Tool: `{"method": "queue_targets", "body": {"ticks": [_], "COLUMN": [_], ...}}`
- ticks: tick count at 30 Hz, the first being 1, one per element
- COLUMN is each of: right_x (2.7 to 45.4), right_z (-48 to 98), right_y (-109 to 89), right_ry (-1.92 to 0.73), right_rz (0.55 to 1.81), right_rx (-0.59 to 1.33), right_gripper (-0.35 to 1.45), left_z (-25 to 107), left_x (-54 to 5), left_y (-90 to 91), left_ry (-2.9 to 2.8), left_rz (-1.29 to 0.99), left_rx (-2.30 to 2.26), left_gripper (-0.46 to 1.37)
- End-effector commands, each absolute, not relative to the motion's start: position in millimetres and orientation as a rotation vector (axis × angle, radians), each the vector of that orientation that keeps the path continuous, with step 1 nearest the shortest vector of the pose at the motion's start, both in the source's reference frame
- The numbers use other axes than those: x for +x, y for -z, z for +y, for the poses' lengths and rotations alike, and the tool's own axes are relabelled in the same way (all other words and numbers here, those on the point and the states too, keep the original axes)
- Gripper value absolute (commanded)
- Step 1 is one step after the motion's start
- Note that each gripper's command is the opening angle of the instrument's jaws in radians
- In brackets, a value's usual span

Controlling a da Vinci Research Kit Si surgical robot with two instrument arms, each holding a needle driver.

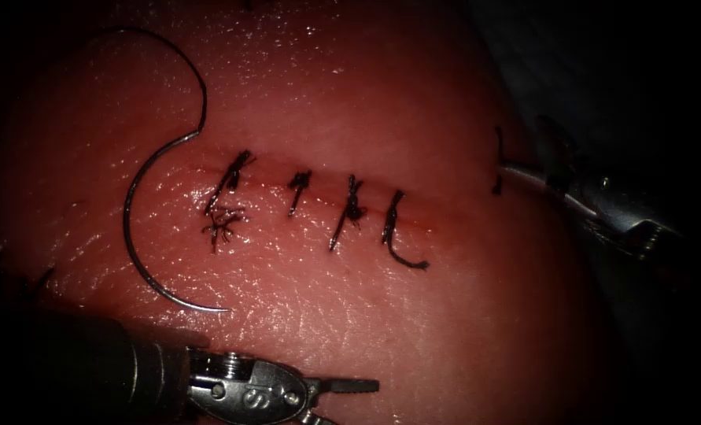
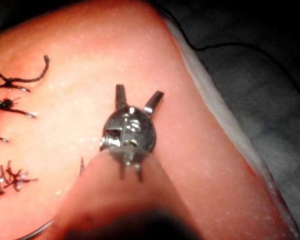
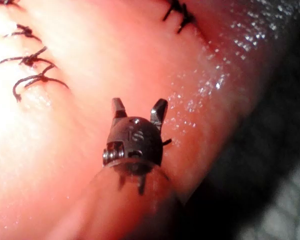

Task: Wound Closure
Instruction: Drop the suture from the left gripper

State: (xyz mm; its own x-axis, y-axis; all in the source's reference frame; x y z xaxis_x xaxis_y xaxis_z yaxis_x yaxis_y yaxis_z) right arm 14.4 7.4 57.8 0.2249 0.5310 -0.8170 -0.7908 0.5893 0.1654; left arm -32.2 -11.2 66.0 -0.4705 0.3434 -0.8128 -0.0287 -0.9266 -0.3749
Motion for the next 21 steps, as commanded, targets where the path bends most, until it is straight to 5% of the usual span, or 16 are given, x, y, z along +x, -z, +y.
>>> {"method": "queue_targets", "body": {"ticks": [1, 21], "right_x": [14.5, 14.5], "right_z": [7.4, 7.3], "right_y": [-57.8, -57.8], "right_ry": [-0.932, -0.932], "right_rz": [0.977, 0.978], "right_rx": [-0.313, -0.313], "right_gripper": [0.99, 1.06], "left_z": [-10.7, -8.9], "left_x": [-32.0, -30.9], "left_y": [-65.7, -65.5], "left_ry": [-2.479, -2.483], "left_rz": [-0.461, -0.444], "left_rx": [-1.49, -1.497], "left_gripper": [0.22, 0.36]}}
